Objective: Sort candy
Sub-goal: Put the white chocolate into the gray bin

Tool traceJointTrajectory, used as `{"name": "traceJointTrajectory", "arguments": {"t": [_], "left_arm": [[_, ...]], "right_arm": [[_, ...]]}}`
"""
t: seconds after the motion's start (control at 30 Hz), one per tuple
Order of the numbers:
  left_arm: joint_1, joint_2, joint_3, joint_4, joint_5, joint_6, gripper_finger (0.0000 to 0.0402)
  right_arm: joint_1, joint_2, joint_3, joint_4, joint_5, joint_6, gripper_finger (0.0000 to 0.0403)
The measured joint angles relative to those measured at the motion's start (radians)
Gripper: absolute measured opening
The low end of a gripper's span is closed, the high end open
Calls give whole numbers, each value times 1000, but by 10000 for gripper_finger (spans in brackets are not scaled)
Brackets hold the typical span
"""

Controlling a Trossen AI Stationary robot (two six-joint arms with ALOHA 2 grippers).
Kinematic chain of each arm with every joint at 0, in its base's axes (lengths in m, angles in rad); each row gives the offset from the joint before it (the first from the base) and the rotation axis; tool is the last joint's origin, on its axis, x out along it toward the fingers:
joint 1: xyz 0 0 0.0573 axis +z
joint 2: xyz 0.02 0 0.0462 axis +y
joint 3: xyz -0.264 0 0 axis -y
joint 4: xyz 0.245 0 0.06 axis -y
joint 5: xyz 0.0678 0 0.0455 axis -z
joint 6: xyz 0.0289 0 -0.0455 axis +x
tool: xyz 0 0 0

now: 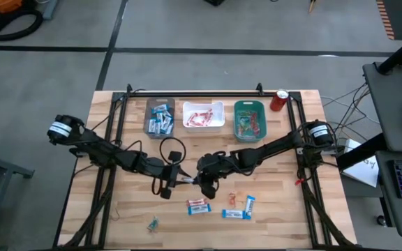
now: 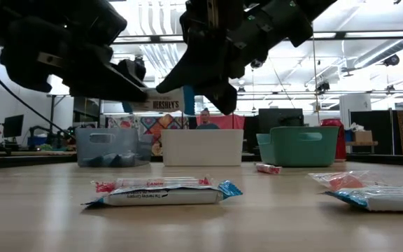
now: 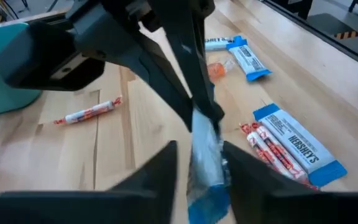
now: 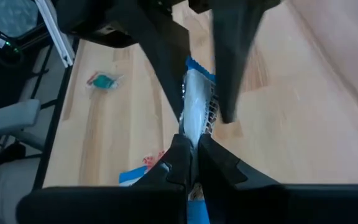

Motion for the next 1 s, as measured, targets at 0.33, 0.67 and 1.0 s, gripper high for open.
{"name": "traceJointTrajectory", "arguments": {"t": [0.33,0.67,1.0], "left_arm": [[0,-68,45,-179,-3,-71,12],[7,-176,198,-738,-164,-134,7],[172,-290,387,-1385,-373,-184,7]], "right_arm": [[-6,-14,0,15,10,-28,68],[-19,-105,2,-45,46,-47,174],[-11,-182,2,-173,168,-73,192]]}}
